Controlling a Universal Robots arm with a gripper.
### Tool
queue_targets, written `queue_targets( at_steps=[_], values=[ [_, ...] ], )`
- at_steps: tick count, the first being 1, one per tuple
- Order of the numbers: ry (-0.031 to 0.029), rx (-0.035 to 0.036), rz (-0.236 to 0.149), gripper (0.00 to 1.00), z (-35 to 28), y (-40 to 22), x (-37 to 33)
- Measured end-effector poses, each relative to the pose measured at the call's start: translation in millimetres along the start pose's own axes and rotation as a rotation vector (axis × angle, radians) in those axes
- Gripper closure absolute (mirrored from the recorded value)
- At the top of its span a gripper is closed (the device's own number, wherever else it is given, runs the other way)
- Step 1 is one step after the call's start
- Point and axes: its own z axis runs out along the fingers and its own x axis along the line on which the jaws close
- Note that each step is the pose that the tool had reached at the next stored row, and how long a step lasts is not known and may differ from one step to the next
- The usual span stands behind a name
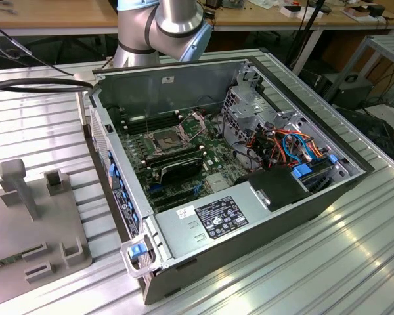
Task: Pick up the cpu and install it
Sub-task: 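Pick up the cpu and move it towards the insertion slot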
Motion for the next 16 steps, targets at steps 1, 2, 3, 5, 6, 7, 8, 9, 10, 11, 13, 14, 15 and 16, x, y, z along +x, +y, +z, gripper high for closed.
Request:
queue_targets(
  at_steps=[1, 2, 3, 5, 6, 7, 8, 9, 10, 11, 13, 14, 15, 16],
  values=[
    [0.0, 0.0, 0.0, 0.45, 0.0, 0.0, 0.0],
    [0.0, 0.0, 0.0, 0.45, 0.0, 0.0, 0.0],
    [0.0, 0.0, 0.0, 0.45, 0.0, 0.0, 0.0],
    [0.0001, 0.0, 0.0, 0.45, -0.1, 0.0, 0.0],
    [0.0001, 0.0, 0.0, 0.45, -0.2, 0.0, 0.0],
    [0.0003, 0.0002, 0.0, 0.45, -0.7, 0.0, 0.0],
    [0.0005, 0.0003, 0.0, 0.45, -1.4, 0.0, 0.0],
    [0.0001, 0.0001, 0.0, 0.45, -3.3, 0.1, 0.0],
    [0.0, 0.0, 0.0, 0.45, -5.9, 0.2, 0.0],
    [0.0001, 0.0001, 0.0, 0.45, -8.4, 0.3, -0.1],
    [0.0, 0.0, 0.0, 0.45, -11.4, 0.4, -0.1],
    [0.0001, 0.0, 0.0, 0.45, -14.1, 0.4, -0.1],
    [0.0001, 0.0, 0.0, 0.45, -15.2, 0.5, -0.1],
    [0.0, 0.0, 0.0, 0.45, -16.1, 0.5, -0.1]
  ],
)
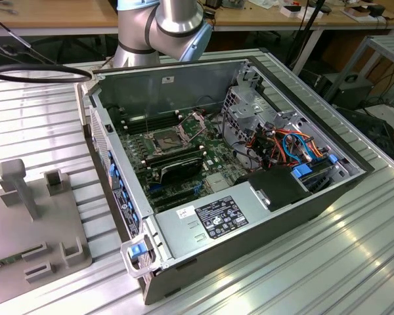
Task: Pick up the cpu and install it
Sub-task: 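Pick up the cpu and move it towards the insertion slot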
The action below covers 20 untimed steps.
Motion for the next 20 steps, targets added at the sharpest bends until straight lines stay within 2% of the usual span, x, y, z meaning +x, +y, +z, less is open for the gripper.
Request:
queue_targets(
  at_steps=[20],
  values=[
    [0.0001, 0.0001, 0.0, 0.45, -3.3, 0.1, 0.0]
  ],
)
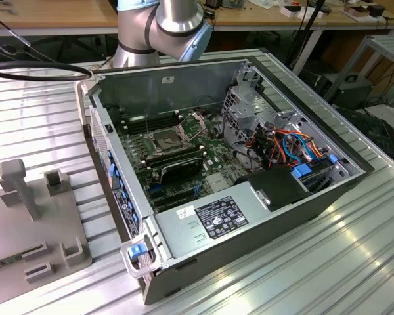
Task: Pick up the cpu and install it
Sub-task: 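Pick up the cpu and move it towards the insertion slot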
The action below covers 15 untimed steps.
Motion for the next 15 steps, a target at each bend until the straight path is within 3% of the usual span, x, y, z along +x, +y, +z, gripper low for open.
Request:
queue_targets(
  at_steps=[6, 15],
  values=[
    [-0.0001, -0.0001, 0.0, 0.45, -8.5, 0.3, -0.1],
    [-0.0004, -0.0003, 0.0, 0.45, -13.6, 0.5, -0.2]
  ],
)
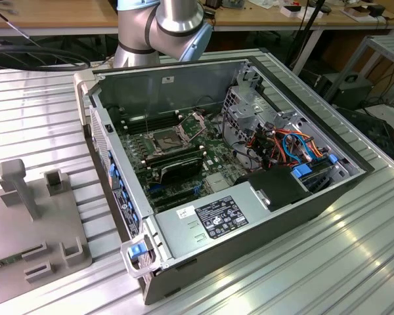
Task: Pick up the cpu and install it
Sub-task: 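Pick up the cpu and move it towards the insertion slot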
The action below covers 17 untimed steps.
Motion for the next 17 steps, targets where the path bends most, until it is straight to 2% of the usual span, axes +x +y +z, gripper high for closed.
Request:
queue_targets(
  at_steps=[6, 9, 17],
  values=[
    [0.0003, 0.0002, 0.0, 0.45, -0.8, 0.0, 0.0],
    [0.0004, 0.0003, 0.0, 0.45, -3.9, 0.1, 0.0],
    [0.0003, 0.0002, 0.0, 0.45, -17.1, 0.6, -0.1]
  ],
)
